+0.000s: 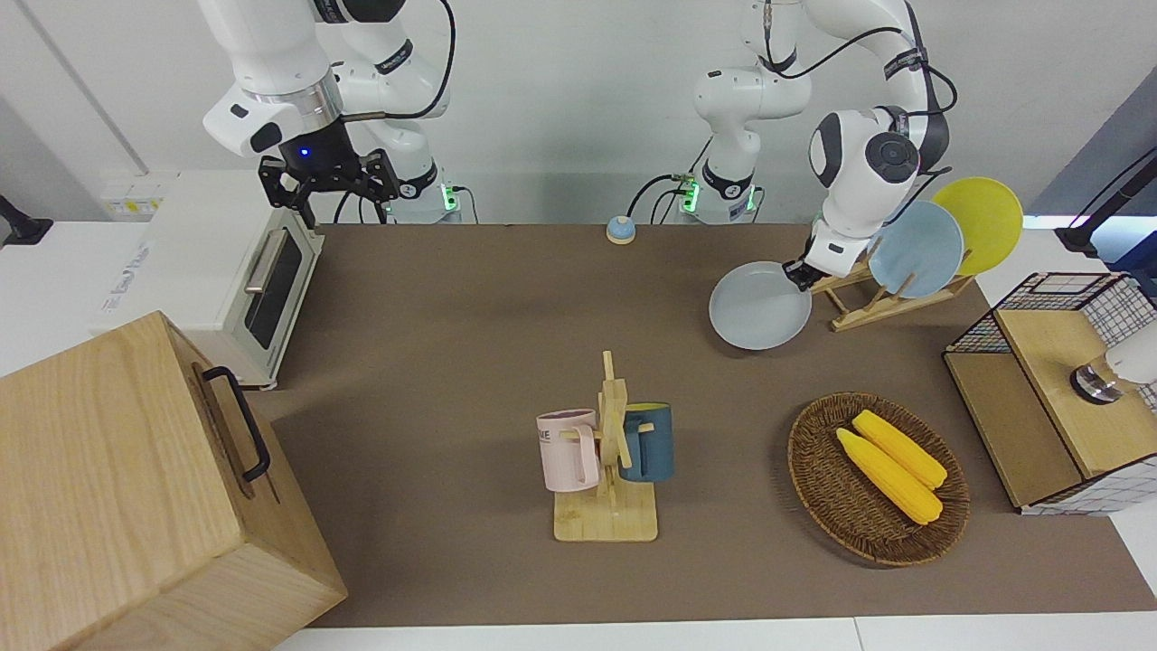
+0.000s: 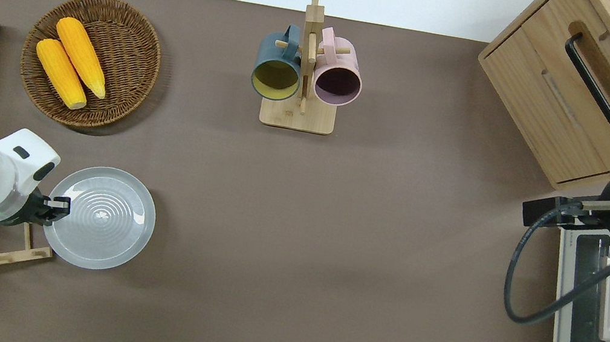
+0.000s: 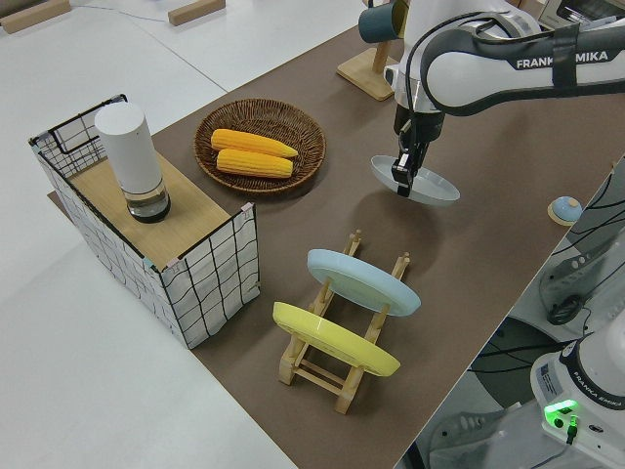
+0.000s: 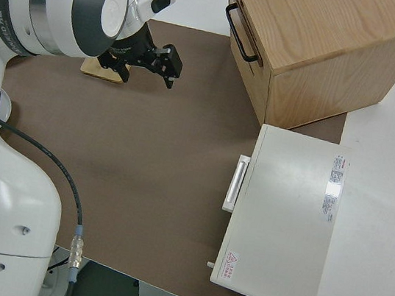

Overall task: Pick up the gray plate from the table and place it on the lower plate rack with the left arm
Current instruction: 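Lift the gray plate with the left gripper toward the wooden rack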

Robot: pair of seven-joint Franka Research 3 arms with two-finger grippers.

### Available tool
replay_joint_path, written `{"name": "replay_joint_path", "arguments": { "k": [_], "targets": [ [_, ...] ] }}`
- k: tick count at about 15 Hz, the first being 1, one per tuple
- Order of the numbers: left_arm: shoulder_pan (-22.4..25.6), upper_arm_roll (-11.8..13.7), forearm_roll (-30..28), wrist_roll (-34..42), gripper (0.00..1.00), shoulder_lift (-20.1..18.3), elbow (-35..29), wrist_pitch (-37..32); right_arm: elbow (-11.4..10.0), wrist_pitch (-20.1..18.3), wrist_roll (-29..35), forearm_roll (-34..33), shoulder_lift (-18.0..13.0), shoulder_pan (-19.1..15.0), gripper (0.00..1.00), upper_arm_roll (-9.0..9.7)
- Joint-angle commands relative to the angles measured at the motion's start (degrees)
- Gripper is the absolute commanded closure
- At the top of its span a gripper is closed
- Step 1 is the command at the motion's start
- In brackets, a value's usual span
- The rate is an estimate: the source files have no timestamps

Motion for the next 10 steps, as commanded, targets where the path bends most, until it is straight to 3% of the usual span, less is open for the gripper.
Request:
{"name": "replay_joint_path", "arguments": {
  "k": [1, 10],
  "targets": [
    [0.1, 0.2, 6.1, -1.7, 1.0, -1.0, 3.2, -6.1, 0.5, -0.7, 0.7, -0.1, -0.2, -1.1, 0.017, 0.98],
    [-0.8, -1.6, 27.3, -6.6, 1.0, -1.6, 6.5, -20.5, 0.5, -0.7, 0.7, -0.1, -0.1, -1.1, 0.017, 0.98]
  ]
}}
